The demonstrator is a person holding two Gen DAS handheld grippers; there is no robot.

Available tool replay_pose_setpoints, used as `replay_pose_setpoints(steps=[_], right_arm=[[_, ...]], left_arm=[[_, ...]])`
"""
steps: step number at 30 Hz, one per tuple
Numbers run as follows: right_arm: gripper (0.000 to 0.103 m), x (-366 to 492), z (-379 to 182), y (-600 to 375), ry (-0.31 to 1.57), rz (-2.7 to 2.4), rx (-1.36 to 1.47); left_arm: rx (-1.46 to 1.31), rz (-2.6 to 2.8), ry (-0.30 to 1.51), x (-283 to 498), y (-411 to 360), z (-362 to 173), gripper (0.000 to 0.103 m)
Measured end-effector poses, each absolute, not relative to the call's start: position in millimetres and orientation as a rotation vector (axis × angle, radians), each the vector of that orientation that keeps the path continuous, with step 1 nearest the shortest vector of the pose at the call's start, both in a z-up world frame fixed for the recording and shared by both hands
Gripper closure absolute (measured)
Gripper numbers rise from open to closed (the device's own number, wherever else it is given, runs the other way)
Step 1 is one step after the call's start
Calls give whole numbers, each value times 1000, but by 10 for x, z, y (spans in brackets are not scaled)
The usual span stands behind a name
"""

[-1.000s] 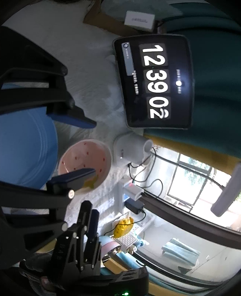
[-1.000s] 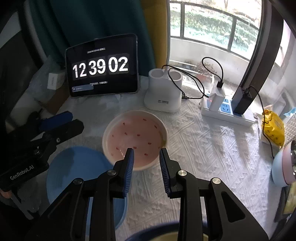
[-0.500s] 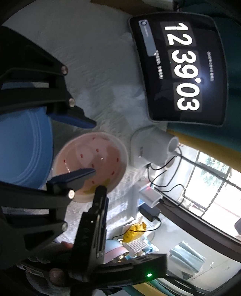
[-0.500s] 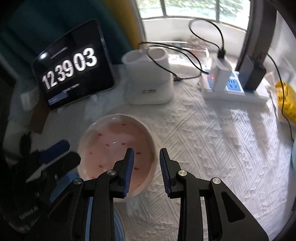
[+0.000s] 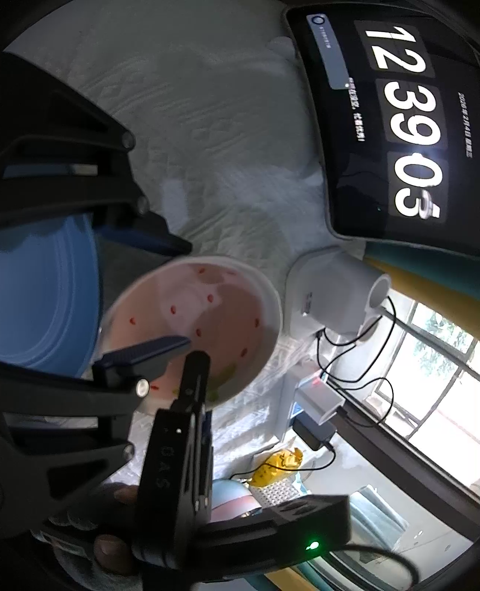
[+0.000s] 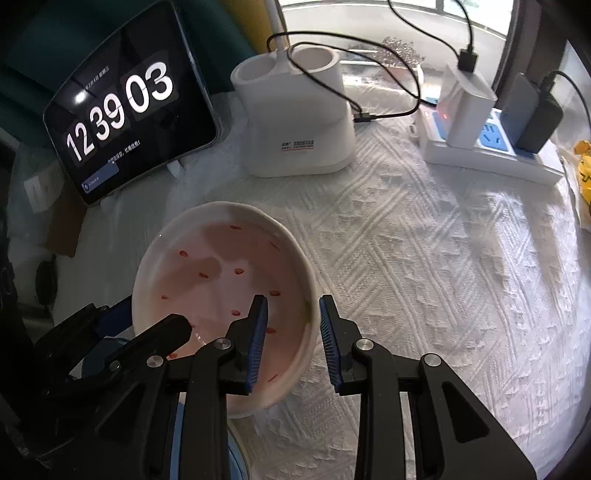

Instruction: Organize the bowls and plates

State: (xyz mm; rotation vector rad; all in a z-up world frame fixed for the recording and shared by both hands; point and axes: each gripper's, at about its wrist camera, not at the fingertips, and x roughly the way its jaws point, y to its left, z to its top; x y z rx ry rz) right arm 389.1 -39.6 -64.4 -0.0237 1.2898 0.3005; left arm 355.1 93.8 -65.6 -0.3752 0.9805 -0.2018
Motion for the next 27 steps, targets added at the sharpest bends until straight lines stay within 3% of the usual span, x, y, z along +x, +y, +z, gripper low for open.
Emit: replay_pose_setpoints(steps=[10, 16, 27], right_arm=[[76, 3889, -691, -250, 1287, 284, -89], [89, 3848, -635, -233, 1237, 300, -125], [90, 3695, -321, -372, 1171, 316, -121]], left_arm=[[-325, -176, 995, 3585, 841, -736, 58], [-341, -179, 987, 3595, 872, -739, 60], [-328, -198, 894, 3421, 830, -498, 63]])
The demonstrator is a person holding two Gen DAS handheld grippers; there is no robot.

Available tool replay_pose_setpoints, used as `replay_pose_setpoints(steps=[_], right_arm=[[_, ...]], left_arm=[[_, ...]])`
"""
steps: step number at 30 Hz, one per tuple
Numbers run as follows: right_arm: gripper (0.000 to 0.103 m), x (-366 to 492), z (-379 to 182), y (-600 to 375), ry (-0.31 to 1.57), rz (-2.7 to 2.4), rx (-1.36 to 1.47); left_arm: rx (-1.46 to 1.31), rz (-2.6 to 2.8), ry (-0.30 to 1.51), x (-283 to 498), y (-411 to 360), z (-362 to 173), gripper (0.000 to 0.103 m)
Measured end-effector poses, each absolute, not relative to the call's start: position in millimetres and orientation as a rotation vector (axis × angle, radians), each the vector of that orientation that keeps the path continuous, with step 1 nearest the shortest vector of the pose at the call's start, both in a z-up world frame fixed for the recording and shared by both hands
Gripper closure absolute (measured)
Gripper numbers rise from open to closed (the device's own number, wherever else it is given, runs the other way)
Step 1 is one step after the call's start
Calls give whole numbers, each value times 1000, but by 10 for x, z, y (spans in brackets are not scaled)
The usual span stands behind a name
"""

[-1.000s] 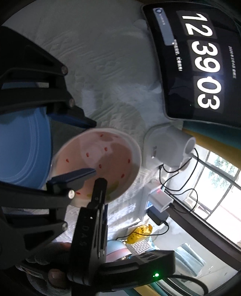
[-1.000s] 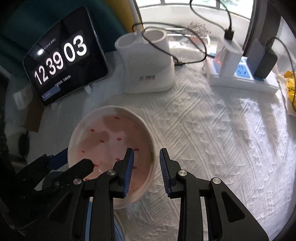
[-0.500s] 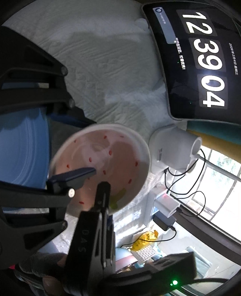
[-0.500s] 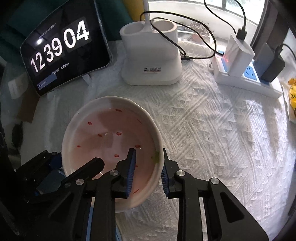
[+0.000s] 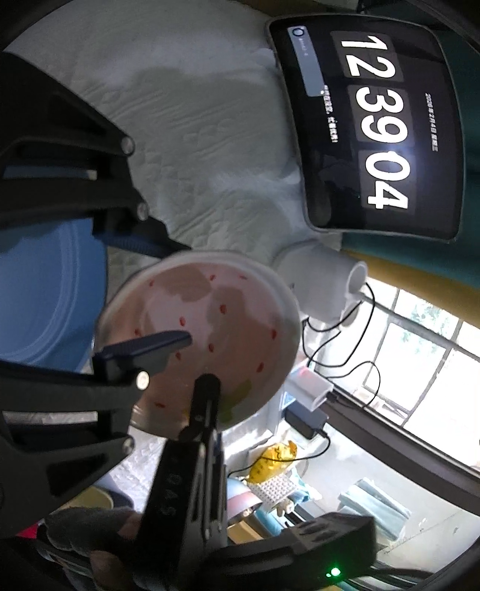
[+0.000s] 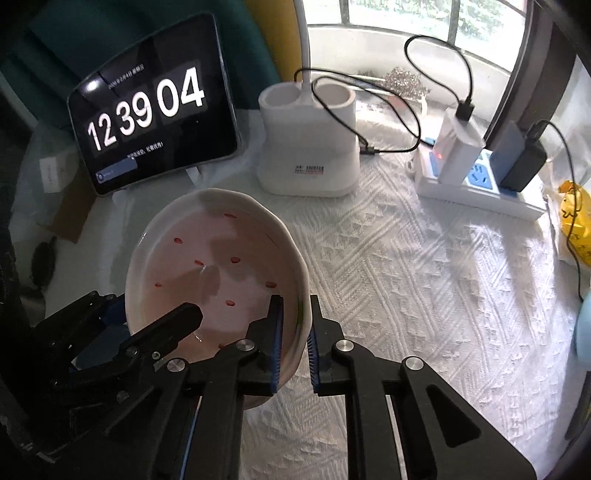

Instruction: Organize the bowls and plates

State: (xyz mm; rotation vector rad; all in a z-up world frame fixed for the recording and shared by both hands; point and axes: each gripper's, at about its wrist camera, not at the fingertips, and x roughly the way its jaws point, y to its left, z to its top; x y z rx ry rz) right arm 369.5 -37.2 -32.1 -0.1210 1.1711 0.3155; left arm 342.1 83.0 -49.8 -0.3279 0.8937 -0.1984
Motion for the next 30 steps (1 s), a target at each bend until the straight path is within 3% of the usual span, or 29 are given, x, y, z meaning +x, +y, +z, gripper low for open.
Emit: replay_pose_setpoints(steps=[30], right_arm=[[90, 3092, 517, -705, 1037, 302, -84]], left_arm=[[-261, -281, 741, 2812, 351, 185, 69]])
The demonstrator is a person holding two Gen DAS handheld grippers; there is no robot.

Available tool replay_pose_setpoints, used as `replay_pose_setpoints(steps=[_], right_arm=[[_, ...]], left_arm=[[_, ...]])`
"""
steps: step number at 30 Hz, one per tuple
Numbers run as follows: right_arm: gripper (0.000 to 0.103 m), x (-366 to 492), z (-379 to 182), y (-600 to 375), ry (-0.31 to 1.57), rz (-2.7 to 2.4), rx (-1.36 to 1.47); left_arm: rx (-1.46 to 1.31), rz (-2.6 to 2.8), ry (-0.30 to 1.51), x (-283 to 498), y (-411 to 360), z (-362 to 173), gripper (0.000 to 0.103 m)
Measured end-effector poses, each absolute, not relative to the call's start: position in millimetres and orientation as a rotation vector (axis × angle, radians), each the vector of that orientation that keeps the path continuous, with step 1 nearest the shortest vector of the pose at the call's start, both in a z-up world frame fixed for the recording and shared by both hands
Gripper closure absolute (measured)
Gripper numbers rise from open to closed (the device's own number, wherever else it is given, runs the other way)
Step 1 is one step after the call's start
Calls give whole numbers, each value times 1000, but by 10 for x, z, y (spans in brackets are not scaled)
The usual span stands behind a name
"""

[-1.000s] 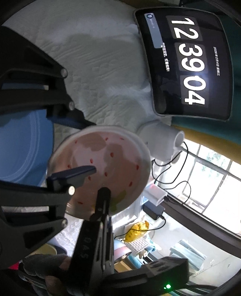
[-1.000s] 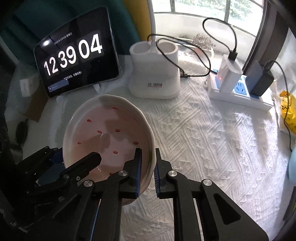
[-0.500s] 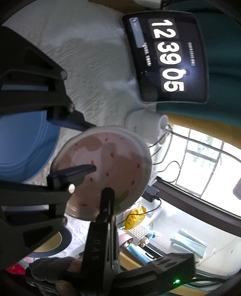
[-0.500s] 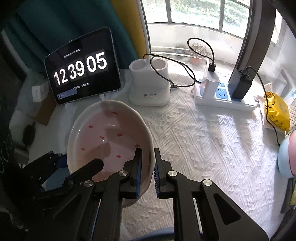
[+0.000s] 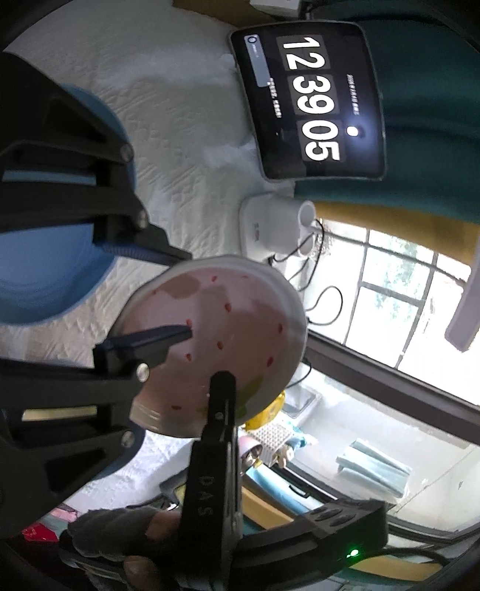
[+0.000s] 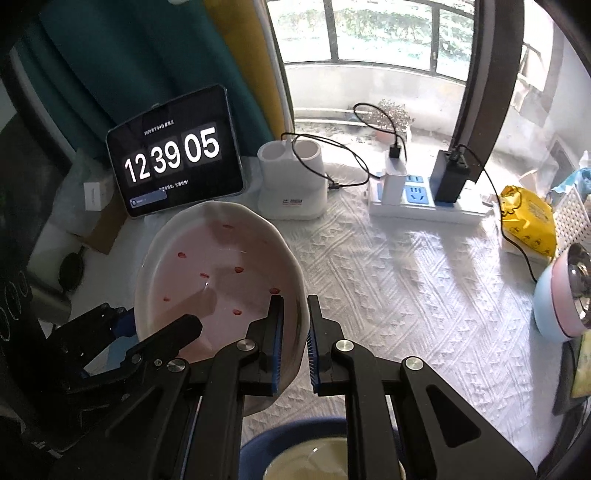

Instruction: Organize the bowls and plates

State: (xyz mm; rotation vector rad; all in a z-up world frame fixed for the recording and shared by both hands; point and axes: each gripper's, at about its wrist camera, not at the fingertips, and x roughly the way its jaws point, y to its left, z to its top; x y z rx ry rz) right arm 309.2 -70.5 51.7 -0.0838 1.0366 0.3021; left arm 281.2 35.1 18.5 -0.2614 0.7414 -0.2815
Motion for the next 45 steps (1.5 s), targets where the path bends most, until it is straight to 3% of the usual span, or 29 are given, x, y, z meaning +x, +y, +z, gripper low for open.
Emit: replay_pose_setpoints(steps=[20, 45], right_arm=[[90, 2524, 814, -1229, 993, 271, -50], [90, 1916, 194, -1879, 1100, 232, 86]], left_arm=[[-199, -388, 741, 2360, -217, 411, 69], [-118, -452, 802, 1784, -758, 160, 69]])
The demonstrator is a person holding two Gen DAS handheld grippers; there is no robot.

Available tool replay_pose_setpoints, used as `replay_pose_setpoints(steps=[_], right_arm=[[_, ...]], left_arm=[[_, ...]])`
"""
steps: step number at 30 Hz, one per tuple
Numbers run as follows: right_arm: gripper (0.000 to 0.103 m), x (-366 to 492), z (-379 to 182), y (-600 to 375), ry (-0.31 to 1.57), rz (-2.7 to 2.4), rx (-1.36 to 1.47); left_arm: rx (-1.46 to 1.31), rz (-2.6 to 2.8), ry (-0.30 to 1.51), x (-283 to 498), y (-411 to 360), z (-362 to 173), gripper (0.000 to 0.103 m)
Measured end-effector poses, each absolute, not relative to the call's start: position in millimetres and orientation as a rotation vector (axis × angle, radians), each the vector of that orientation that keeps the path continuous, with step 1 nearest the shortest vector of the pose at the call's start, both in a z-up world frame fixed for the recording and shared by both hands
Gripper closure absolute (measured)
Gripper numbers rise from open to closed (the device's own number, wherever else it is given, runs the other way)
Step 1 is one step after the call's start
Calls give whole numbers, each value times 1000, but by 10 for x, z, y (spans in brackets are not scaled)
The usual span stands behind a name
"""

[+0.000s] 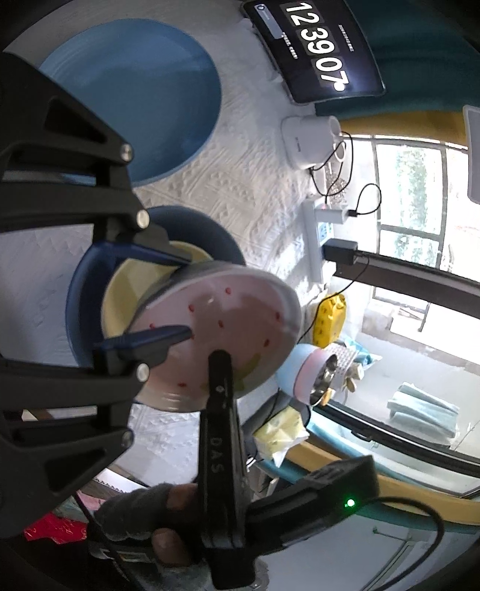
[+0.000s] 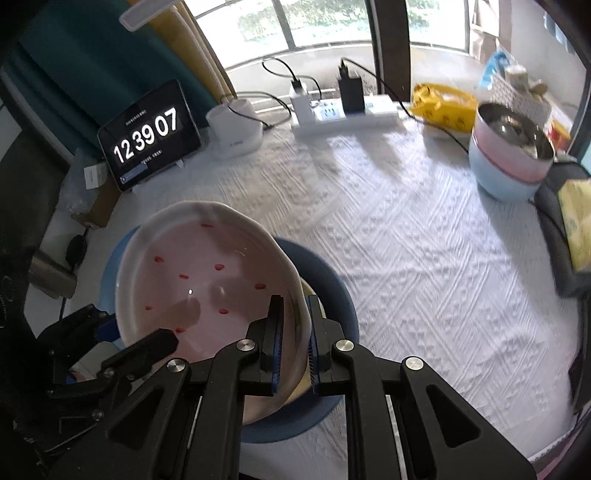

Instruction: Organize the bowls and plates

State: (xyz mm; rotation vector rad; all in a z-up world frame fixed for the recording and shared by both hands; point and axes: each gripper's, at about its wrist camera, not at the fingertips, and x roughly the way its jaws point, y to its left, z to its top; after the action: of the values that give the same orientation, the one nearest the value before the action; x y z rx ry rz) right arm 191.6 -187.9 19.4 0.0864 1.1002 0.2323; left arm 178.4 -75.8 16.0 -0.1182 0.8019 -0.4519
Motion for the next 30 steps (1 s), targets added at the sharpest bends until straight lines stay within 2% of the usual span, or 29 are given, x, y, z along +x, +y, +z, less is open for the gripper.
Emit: replay_pose_setpoints(steps=[30], right_arm=[[90, 1870, -11, -1848, 1092, 188, -11]], left_arm=[[-154, -475, 906, 1852, -747, -189, 69]])
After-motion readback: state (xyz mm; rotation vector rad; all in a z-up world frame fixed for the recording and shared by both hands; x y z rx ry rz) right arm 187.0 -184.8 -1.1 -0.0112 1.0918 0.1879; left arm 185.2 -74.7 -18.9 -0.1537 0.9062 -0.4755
